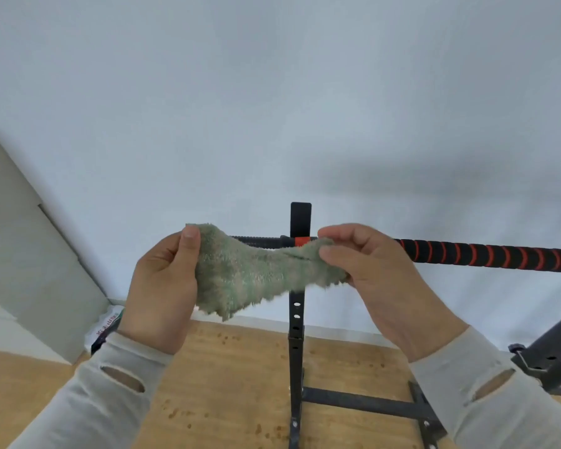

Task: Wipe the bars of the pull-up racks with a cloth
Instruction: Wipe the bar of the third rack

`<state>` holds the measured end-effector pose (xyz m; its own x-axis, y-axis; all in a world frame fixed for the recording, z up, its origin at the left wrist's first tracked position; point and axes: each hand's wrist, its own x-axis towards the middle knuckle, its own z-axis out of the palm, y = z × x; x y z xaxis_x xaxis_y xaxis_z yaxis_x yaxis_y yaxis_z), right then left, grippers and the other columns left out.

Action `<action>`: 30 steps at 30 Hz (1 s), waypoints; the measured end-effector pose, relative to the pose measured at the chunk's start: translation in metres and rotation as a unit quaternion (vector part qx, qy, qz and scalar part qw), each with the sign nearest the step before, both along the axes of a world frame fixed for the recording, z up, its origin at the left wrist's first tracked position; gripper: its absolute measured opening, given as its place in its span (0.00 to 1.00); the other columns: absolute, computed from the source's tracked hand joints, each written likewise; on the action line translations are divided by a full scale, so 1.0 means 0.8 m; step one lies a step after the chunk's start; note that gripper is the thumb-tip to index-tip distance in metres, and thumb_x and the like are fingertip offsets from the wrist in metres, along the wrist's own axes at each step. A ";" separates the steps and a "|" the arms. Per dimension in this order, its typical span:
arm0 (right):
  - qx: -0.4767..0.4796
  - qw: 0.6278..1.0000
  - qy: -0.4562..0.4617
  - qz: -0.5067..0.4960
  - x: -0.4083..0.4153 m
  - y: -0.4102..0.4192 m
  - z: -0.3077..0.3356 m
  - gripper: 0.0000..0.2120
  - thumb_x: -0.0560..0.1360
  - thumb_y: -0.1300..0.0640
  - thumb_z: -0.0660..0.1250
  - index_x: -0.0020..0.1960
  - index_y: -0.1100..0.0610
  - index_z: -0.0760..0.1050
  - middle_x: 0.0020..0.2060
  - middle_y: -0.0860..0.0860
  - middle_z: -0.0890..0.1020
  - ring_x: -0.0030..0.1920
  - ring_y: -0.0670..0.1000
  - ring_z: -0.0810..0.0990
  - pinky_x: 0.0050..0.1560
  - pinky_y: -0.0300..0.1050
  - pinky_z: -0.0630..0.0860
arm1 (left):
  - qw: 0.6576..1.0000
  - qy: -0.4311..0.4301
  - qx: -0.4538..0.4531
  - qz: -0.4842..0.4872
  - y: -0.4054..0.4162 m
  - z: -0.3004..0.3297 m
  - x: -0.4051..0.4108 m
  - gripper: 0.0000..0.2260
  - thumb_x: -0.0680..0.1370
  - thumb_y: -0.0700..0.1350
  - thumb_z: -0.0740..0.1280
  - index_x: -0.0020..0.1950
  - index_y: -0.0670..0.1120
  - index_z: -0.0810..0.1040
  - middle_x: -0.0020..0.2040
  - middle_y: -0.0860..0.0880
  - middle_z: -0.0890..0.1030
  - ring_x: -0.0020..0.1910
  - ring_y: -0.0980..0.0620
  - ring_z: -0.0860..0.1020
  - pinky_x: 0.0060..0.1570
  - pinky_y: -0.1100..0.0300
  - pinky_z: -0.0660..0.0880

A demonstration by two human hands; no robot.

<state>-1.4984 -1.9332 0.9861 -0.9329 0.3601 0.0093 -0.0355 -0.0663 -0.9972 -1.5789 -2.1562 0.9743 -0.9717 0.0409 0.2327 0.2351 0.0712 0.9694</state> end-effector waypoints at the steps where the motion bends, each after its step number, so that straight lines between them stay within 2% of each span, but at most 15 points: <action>1: 0.005 1.000 0.007 -0.006 -0.012 -0.004 0.007 0.07 0.76 0.63 0.73 0.52 0.53 0.84 0.42 0.48 0.87 0.41 0.44 0.84 0.41 0.37 0.79 | 1.000 -0.006 -0.004 0.001 -0.005 0.004 -0.013 0.19 0.84 0.56 0.61 0.47 0.44 0.84 0.43 0.41 0.85 0.42 0.43 0.82 0.41 0.55 0.81; 3: 0.019 0.999 0.015 -0.032 -0.041 -0.012 0.018 0.06 0.75 0.61 0.75 0.51 0.52 0.84 0.45 0.50 0.87 0.43 0.46 0.85 0.43 0.40 0.80 | 0.999 -0.028 0.015 -0.026 -0.017 0.009 -0.040 0.17 0.83 0.56 0.63 0.49 0.45 0.84 0.50 0.34 0.83 0.50 0.34 0.82 0.51 0.37 0.82; 4: 0.033 0.998 0.017 -0.051 -0.057 -0.014 0.022 0.07 0.76 0.61 0.74 0.52 0.51 0.84 0.46 0.50 0.87 0.44 0.46 0.85 0.42 0.40 0.80 | 0.998 -0.036 0.031 -0.041 -0.022 0.012 -0.055 0.16 0.82 0.55 0.64 0.50 0.44 0.84 0.53 0.32 0.82 0.53 0.30 0.80 0.53 0.31 0.79; 6: 0.060 0.995 0.014 -0.074 -0.085 -0.017 0.029 0.09 0.78 0.61 0.71 0.55 0.49 0.82 0.50 0.48 0.86 0.47 0.47 0.84 0.39 0.42 0.81 | 0.995 -0.044 0.058 -0.066 -0.029 0.017 -0.078 0.09 0.83 0.47 0.64 0.56 0.47 0.83 0.53 0.36 0.84 0.55 0.33 0.82 0.55 0.35 0.79; 7: 0.070 0.995 0.006 -0.071 -0.098 -0.017 0.032 0.11 0.79 0.61 0.69 0.57 0.47 0.81 0.51 0.47 0.85 0.48 0.47 0.85 0.38 0.44 0.82 | 0.993 -0.050 0.064 -0.081 -0.031 0.018 -0.088 0.11 0.84 0.42 0.63 0.63 0.49 0.81 0.54 0.40 0.85 0.54 0.38 0.83 0.54 0.38 0.79; 9: 0.103 0.993 -0.010 -0.057 -0.120 -0.016 0.038 0.15 0.80 0.62 0.66 0.61 0.45 0.78 0.54 0.46 0.84 0.50 0.47 0.85 0.36 0.43 0.83 | 0.988 -0.065 0.069 -0.121 -0.035 0.018 -0.099 0.23 0.83 0.36 0.61 0.76 0.55 0.68 0.56 0.45 0.86 0.55 0.45 0.84 0.52 0.43 0.80; 10: 0.127 0.991 -0.015 -0.047 -0.130 -0.014 0.043 0.16 0.80 0.62 0.65 0.63 0.46 0.78 0.55 0.47 0.84 0.51 0.48 0.85 0.38 0.41 0.82 | 0.985 -0.074 0.059 -0.144 -0.039 0.016 -0.102 0.28 0.83 0.34 0.61 0.78 0.58 0.64 0.56 0.46 0.86 0.55 0.46 0.85 0.51 0.45 0.80; 13: 0.158 0.987 -0.017 0.010 -0.157 -0.013 0.063 0.16 0.80 0.64 0.66 0.63 0.49 0.79 0.55 0.50 0.85 0.54 0.52 0.85 0.48 0.42 0.82 | 0.967 -0.123 -0.007 -0.223 -0.047 0.000 -0.096 0.29 0.82 0.34 0.63 0.77 0.60 0.64 0.56 0.47 0.86 0.53 0.44 0.85 0.51 0.46 0.82; 16: 0.160 0.982 -0.015 0.100 -0.169 -0.022 0.088 0.14 0.81 0.66 0.66 0.62 0.52 0.81 0.53 0.51 0.87 0.50 0.52 0.87 0.48 0.44 0.83 | 0.954 -0.172 -0.083 -0.231 -0.048 -0.013 -0.096 0.23 0.81 0.41 0.68 0.74 0.55 0.68 0.55 0.49 0.86 0.49 0.45 0.86 0.50 0.49 0.83; 19: 0.194 0.962 -0.021 0.190 -0.172 -0.036 0.105 0.15 0.81 0.66 0.66 0.62 0.52 0.80 0.51 0.51 0.87 0.47 0.49 0.86 0.47 0.43 0.83 | 0.968 -0.110 -0.136 -0.183 -0.046 -0.005 -0.117 0.25 0.77 0.51 0.73 0.73 0.55 0.70 0.61 0.53 0.82 0.52 0.54 0.85 0.58 0.49 0.81; 21: 0.175 0.953 -0.023 0.246 -0.169 -0.042 0.114 0.15 0.81 0.67 0.65 0.62 0.53 0.80 0.51 0.52 0.87 0.48 0.50 0.86 0.47 0.44 0.83 | 0.957 -0.042 -0.108 -0.265 -0.035 0.013 -0.127 0.24 0.78 0.51 0.72 0.73 0.54 0.71 0.65 0.55 0.80 0.61 0.57 0.81 0.64 0.51 0.78; 23: 0.141 0.948 -0.019 0.284 -0.165 -0.044 0.121 0.14 0.81 0.67 0.64 0.62 0.54 0.79 0.51 0.54 0.87 0.49 0.52 0.86 0.47 0.46 0.83 | 0.920 -0.028 -0.044 -0.389 -0.018 0.024 -0.130 0.19 0.80 0.45 0.69 0.71 0.49 0.74 0.65 0.48 0.81 0.65 0.49 0.79 0.66 0.50 0.76; 24: 0.138 0.949 -0.015 0.284 -0.164 -0.043 0.123 0.14 0.81 0.67 0.65 0.62 0.54 0.80 0.50 0.54 0.87 0.49 0.52 0.86 0.47 0.46 0.83 | 0.912 -0.033 -0.019 -0.408 -0.011 0.026 -0.131 0.18 0.79 0.44 0.69 0.70 0.46 0.75 0.65 0.45 0.81 0.65 0.46 0.79 0.65 0.48 0.77; 27: 0.173 0.959 -0.015 0.224 -0.165 -0.031 0.119 0.12 0.80 0.65 0.68 0.61 0.55 0.80 0.46 0.53 0.86 0.45 0.50 0.85 0.45 0.44 0.83 | 0.921 -0.057 0.059 -0.382 0.002 0.023 -0.138 0.15 0.79 0.44 0.70 0.64 0.40 0.79 0.61 0.39 0.83 0.61 0.39 0.81 0.63 0.41 0.77; 30: 0.169 0.963 -0.062 0.202 -0.168 -0.011 0.102 0.14 0.77 0.61 0.73 0.62 0.54 0.80 0.46 0.51 0.85 0.46 0.51 0.84 0.48 0.47 0.82 | 0.926 -0.109 0.106 -0.344 0.002 0.019 -0.151 0.14 0.81 0.44 0.66 0.64 0.40 0.80 0.61 0.40 0.83 0.60 0.40 0.82 0.59 0.46 0.79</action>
